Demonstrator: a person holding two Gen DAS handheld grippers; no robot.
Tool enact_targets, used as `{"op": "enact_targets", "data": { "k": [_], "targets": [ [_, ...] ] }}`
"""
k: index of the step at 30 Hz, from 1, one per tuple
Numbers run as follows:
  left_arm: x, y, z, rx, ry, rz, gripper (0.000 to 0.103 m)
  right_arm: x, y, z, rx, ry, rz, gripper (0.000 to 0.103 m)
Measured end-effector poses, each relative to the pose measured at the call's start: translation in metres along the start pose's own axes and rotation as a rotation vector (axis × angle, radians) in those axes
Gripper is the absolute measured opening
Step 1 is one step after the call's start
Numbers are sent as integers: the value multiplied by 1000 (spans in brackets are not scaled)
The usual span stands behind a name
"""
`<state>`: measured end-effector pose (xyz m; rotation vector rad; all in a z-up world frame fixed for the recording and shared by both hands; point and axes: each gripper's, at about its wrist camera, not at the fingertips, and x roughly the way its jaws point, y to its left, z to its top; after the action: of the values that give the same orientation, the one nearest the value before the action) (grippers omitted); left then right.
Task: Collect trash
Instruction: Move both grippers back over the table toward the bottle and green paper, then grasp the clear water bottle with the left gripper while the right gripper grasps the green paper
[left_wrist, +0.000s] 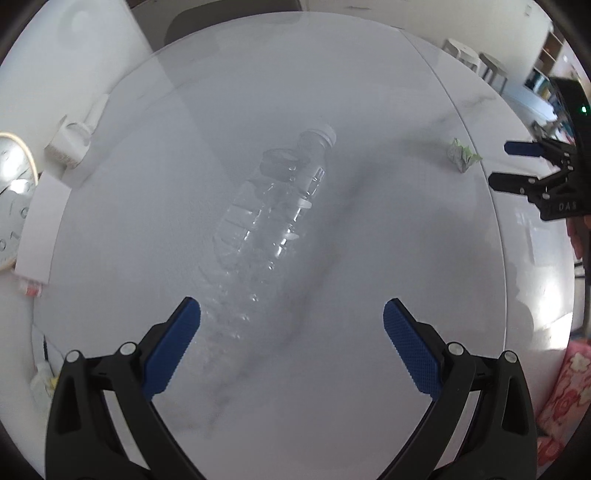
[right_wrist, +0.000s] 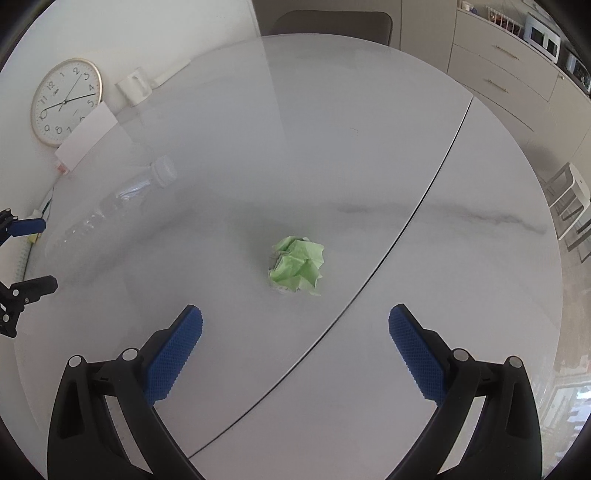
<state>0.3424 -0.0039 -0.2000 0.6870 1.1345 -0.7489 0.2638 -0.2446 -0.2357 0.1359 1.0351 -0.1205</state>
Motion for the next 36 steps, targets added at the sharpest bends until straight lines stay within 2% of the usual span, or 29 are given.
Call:
{"op": "enact_targets", "data": {
  "k": [3,5,8,10,14,25,26,28,30,33,36],
  "targets": [
    [19,11,13,80,47,-72,95,8,-3,6,48,-4,-9,100],
    [22,14,19,134,39,-98,95,11,-3,10,71,-5,-18,100],
    [28,19,32,186,56,-187,95,16,-2,14,92,-5,-25,100],
    [33,18,39,226,64,-210,95,17,1,15,95,-7,-36,100],
    [46,14,46,281,73,-209,95,18,6,18,92,-13,-55,100],
    [67,-7,50,312,117,-217,95,21,7,19,91,-6,-84,100],
    [69,-6,52,315,122,-214,92,22,7,19,90,-5,-85,100],
    [72,-2,51,309,132,-199,80,21,7,18,90,-3,-84,100],
    [79,2,48,285,147,-172,63,20,7,18,89,-5,-84,100],
    [82,3,47,243,152,-166,61,19,5,17,88,-7,-80,100],
    [82,4,47,201,155,-119,61,18,6,15,82,-11,-83,100]
  ]
}}
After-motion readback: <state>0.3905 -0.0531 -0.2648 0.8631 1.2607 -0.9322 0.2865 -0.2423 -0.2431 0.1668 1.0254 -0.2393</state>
